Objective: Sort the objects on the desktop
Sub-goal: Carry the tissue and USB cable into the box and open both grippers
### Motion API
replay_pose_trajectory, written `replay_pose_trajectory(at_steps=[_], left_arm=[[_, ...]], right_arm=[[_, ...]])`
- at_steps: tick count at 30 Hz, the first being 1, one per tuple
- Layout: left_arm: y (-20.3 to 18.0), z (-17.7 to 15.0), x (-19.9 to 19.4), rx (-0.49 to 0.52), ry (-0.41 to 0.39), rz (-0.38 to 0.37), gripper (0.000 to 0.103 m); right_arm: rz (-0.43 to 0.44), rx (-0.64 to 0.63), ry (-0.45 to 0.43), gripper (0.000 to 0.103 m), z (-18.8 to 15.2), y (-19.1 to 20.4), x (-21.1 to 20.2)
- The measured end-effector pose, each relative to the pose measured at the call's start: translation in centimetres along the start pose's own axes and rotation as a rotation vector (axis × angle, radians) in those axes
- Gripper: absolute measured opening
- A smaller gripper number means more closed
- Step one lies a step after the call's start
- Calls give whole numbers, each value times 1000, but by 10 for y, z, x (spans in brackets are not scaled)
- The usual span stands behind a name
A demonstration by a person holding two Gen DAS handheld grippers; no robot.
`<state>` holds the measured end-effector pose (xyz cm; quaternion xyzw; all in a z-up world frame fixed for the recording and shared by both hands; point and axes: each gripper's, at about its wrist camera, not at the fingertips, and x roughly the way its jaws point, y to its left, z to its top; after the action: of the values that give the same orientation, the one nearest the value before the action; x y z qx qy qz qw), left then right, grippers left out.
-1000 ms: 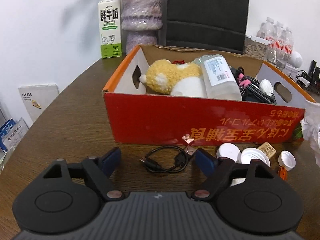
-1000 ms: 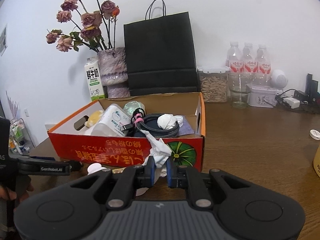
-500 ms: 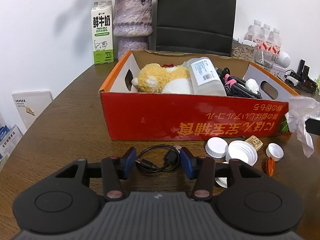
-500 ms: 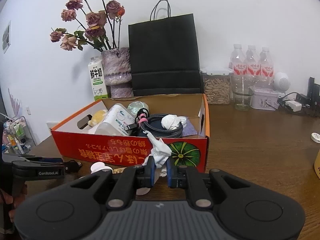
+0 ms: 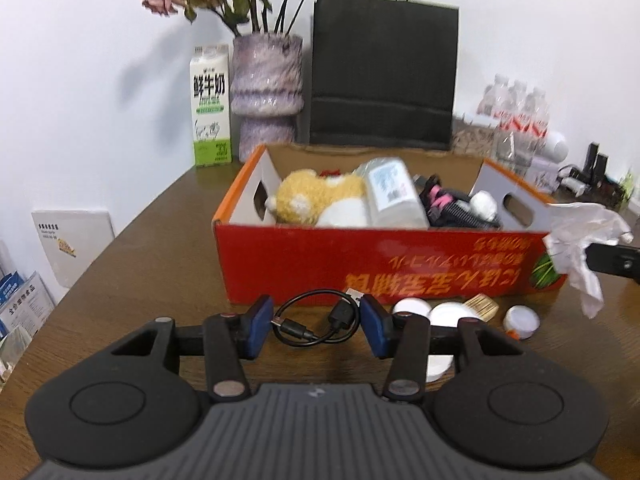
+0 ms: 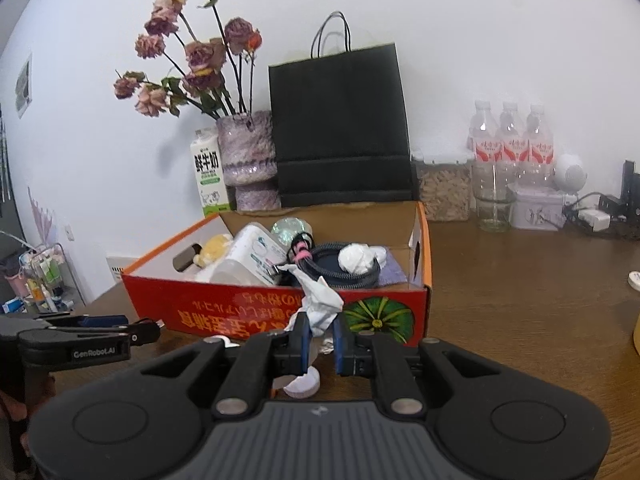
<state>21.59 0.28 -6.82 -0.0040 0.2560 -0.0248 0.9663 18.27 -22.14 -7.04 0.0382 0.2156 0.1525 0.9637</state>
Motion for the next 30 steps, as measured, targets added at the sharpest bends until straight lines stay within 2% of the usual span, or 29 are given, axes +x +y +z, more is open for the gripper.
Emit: replay_pose_trajectory(at_steps=[8,15,23,30], left_arm=[[-8,28,-17,-4,-82,-47,49],[-10,64,-10,-14,-137,-61,49],[-7,92,16,-43,-155,-35,49],[0,106,50,-75,-145,-21,49]], right_arm=[[-5,-13,-58,11,25,5,-8],[-29,-29,-104,11,56,3,0],[-36,-43,-129,11,81,3,30],[-43,-39,-112,11,90,-7,67]])
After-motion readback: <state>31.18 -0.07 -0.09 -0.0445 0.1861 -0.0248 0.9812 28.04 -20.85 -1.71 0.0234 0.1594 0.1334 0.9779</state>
